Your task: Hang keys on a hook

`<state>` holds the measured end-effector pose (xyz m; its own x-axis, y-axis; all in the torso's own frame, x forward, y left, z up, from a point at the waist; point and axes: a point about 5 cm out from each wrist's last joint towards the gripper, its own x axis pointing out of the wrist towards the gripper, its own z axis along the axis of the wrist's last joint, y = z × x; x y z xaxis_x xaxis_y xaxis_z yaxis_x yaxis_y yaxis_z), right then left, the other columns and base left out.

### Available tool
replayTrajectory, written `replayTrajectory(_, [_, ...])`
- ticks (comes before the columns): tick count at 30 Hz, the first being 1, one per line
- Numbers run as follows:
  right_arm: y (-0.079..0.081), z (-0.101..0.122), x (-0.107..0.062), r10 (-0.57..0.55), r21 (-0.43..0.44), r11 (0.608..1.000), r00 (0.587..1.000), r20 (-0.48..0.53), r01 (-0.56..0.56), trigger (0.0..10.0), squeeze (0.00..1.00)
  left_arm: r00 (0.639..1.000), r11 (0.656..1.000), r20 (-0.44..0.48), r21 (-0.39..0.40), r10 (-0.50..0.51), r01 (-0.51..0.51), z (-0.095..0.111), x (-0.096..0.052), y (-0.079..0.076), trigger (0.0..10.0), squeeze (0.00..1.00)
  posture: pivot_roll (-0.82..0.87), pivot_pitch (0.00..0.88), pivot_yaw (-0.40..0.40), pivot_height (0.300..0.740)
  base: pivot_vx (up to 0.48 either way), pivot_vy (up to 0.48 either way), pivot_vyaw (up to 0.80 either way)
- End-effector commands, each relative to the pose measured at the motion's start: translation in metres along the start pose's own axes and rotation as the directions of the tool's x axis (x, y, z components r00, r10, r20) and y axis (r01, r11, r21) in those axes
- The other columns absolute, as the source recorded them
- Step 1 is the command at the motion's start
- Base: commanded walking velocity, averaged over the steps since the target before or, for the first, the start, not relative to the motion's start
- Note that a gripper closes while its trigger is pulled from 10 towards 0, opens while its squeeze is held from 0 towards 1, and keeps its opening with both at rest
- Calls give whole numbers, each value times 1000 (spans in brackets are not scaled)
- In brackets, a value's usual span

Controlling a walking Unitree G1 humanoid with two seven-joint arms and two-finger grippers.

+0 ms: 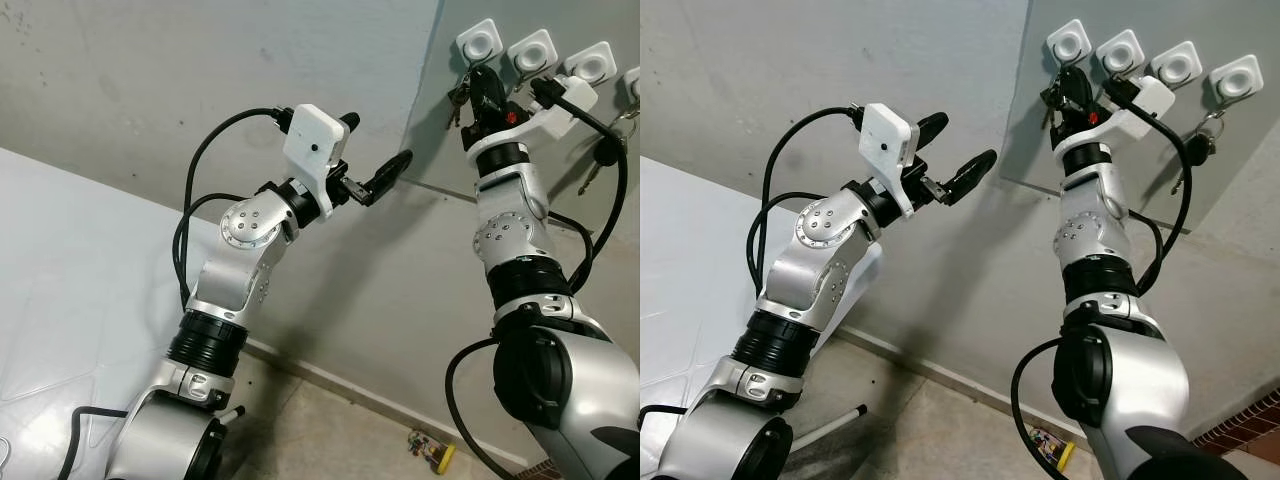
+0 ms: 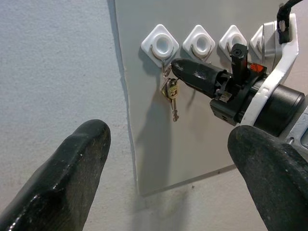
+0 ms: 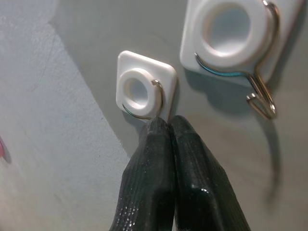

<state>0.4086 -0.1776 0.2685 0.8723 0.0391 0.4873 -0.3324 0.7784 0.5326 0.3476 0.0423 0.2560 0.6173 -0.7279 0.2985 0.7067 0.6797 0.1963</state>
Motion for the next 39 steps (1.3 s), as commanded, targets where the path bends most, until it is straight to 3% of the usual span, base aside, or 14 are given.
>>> replayTrajectory(1, [0,-1,2,-19,91,996,1000,-9,20,10000,0,1000,1000,12,14,-8,8,6,3,0,10000,0,22,0,-43,711,0,0,0])
replayTrajectory(5, [-3,-5,0,-30,136,990,999,-14,31,10000,0,1000,1000,12,15,-6,6,6,3,0,10000,0,23,0,-43,711,0,0,0])
replayTrajectory(6, [-5,-8,-3,-35,169,985,999,-14,37,10000,149,1000,1000,12,15,-4,4,5,2,0,10000,0,24,0,-44,711,0,0,0])
replayTrajectory(7, [-5,-9,-3,-37,178,983,999,-15,40,10000,149,1000,1000,12,16,-4,4,5,2,0,10000,0,24,0,-44,711,0,0,0])
replayTrajectory(8, [-6,-10,-4,-36,176,984,999,-16,39,10000,224,1000,1000,12,15,-3,3,5,2,0,10000,0,24,0,-44,711,0,0,0])
replayTrajectory(9, [-6,-11,-6,-34,181,983,999,-15,36,10000,1000,1000,1000,12,14,-1,1,5,2,0,10000,0,25,0,-44,711,0,0,0])
replayTrajectory(25, [-14,-31,-31,-17,189,982,999,-37,24,10000,1000,998,998,-11,6,69,-69,-9,-7,-1,10000,0,25,0,-44,711,0,0,0])
replayTrajectory(34, [-18,-56,-55,-28,154,987,993,-113,45,10000,1000,982,989,-147,-61,121,-131,-58,-24,-14,10000,0,23,0,-43,711,0,0,0])
replayTrajectory(39, [-27,-75,-82,-63,120,989,981,-182,86,10000,1000,963,985,-227,-63,145,-163,-86,-39,-20,10000,0,28,0,-46,711,0,0,0])
